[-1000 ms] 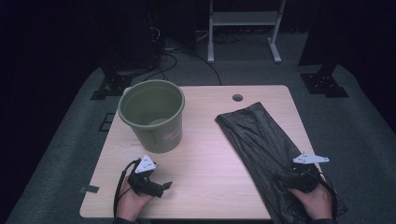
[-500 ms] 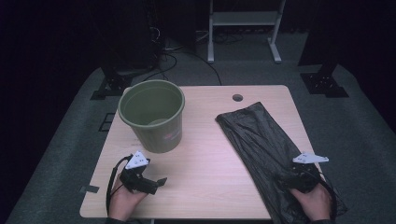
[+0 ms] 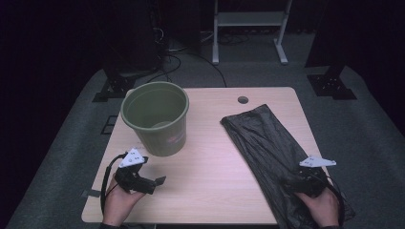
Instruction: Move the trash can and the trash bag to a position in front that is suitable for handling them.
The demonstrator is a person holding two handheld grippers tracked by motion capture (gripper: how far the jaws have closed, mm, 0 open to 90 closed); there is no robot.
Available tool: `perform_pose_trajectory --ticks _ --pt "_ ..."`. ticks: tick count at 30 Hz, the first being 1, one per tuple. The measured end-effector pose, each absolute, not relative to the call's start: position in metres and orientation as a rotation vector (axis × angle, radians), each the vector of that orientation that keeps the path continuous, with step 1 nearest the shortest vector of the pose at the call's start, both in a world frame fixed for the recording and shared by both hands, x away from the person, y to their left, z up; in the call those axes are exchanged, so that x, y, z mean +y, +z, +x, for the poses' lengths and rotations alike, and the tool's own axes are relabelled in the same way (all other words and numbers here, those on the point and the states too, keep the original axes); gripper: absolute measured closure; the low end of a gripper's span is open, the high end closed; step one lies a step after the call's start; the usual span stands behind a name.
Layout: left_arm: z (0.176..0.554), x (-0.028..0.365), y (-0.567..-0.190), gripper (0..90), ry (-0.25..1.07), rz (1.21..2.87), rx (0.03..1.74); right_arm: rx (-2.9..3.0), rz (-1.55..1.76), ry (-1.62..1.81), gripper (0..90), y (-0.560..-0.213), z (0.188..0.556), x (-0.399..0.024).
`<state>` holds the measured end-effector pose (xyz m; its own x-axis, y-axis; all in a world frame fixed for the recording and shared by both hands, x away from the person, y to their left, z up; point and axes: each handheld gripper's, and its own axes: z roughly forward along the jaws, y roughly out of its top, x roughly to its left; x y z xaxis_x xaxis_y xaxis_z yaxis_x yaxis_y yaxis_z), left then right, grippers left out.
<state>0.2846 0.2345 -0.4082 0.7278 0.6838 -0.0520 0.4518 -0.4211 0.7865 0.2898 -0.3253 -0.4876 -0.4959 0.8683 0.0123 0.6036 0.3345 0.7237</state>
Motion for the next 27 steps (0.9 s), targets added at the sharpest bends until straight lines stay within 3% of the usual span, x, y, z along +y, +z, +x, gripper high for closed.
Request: perform_pose_trajectory --ticks 27 --pt "0.298 0.246 -0.318 0.0 0.364 1.99 0.807 2.227 1.3 0.963 6.9 -0.488 0.29 -0.325"
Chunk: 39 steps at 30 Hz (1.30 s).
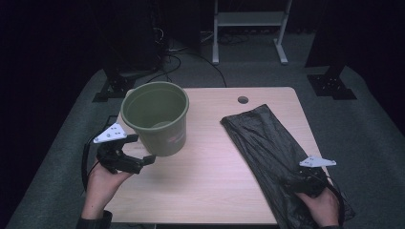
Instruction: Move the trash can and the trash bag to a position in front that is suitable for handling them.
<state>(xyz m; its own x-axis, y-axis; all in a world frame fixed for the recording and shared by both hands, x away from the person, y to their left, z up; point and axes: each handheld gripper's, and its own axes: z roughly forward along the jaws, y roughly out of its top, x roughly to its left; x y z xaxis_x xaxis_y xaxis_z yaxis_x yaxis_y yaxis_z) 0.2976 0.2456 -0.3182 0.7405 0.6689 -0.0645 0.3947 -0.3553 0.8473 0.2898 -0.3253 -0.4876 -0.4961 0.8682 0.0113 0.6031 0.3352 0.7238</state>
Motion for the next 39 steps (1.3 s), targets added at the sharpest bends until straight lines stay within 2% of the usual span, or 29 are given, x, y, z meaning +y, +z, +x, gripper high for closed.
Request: perform_pose_trajectory --ticks 11,13,22,25,27,28,29,37,39 --pt "0.31 0.231 -0.298 0.0 0.377 1.98 0.766 2.228 1.3 0.963 6.9 -0.488 0.29 -0.325" --pt "0.315 0.23 -0.295 4.4 0.373 1.979 0.762 2.228 1.3 0.962 6.9 -0.488 0.29 -0.325" --pt "0.337 0.217 -0.291 13.0 0.377 2.006 0.778 2.228 1.3 0.963 6.9 -0.488 0.29 -0.325" --pt "0.342 0.212 -0.292 24.2 0.378 2.025 0.773 2.228 1.3 0.963 6.9 -0.488 0.29 -0.325" --pt "0.344 0.211 -0.293 24.6 0.381 2.033 0.776 2.228 1.3 0.963 6.9 -0.488 0.29 -0.325" --pt "0.347 0.209 -0.294 28.0 0.375 2.053 0.766 2.228 1.3 0.963 6.9 -0.488 0.29 -0.325" --pt "0.347 0.209 -0.294 35.7 0.375 2.053 0.766 2.228 1.3 0.963 6.9 -0.488 0.29 -0.325" --pt "0.359 0.204 -0.302 49.9 0.346 2.11 0.759 2.228 1.3 0.963 6.9 -0.488 0.29 -0.325" --pt "0.363 0.202 -0.304 58.1 0.354 2.136 0.758 2.228 1.299 0.963 6.9 -0.488 0.29 -0.325"
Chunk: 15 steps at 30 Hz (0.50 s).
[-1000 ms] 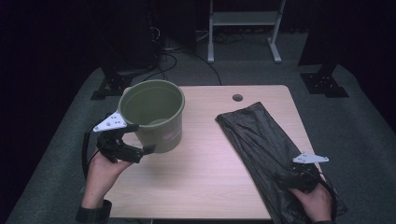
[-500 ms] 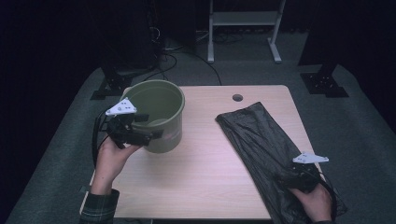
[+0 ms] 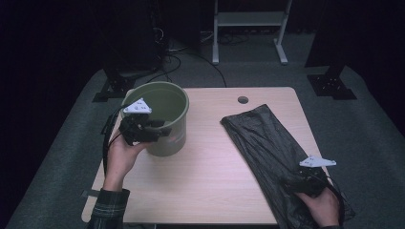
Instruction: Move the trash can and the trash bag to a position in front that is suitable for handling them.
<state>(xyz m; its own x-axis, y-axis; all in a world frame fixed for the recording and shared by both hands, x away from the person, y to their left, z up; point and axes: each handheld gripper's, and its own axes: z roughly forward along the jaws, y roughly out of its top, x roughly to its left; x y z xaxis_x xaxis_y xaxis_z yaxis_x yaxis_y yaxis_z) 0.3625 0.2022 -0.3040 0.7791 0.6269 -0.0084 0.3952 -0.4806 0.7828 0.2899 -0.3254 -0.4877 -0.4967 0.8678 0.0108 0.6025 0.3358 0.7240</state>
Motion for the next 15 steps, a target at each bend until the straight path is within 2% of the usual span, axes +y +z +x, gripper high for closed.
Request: perform_pose_trajectory --ticks 2,4,12,15 --pt "0.3628 0.2022 -0.3039 61.1 0.366 2.136 0.76 2.228 1.299 0.963 6.9 -0.4877 0.2899 -0.3254" --pt "0.3636 0.2026 -0.3039 69.2 0.356 2.123 0.759 2.228 1.3 0.963 6.9 -0.4876 0.2899 -0.3254" --pt "0.3618 0.1982 -0.3034 78.5 0.317 2.133 0.728 2.228 1.3 0.963 6.9 -0.4876 0.2899 -0.3254" --pt "0.3602 0.1958 -0.3032 79.0 0.328 2.135 0.728 2.228 1.299 0.963 6.9 -0.4877 0.2899 -0.3254"
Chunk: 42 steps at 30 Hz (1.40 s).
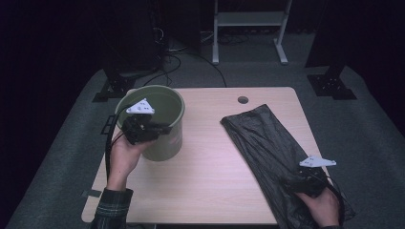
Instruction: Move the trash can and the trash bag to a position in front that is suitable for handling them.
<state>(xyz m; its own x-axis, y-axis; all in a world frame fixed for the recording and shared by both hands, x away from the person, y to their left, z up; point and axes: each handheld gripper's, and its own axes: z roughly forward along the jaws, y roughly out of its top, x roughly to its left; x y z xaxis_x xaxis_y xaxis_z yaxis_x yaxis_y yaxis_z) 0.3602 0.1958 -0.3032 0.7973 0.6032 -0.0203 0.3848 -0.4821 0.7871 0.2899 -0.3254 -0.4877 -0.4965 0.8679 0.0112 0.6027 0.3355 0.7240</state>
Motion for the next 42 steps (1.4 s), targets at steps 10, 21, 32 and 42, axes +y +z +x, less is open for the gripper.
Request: perform_pose_trajectory --ticks 10,21,32,42 --pt "0.351 0.182 -0.302 79.1 0.296 2.158 0.685 2.228 1.3 0.963 6.9 -0.488 0.29 -0.325" --pt "0.322 0.147 -0.302 79.1 0.241 2.191 0.567 2.228 1.301 0.963 6.9 -0.488 0.29 -0.325" --pt "0.31 0.132 -0.302 73.8 0.174 2.184 0.522 2.228 1.3 0.963 6.9 -0.488 0.29 -0.325" --pt "0.32 0.158 -0.269 60.3 0.266 2.134 0.582 2.228 1.3 0.963 6.9 -0.488 0.29 -0.325"
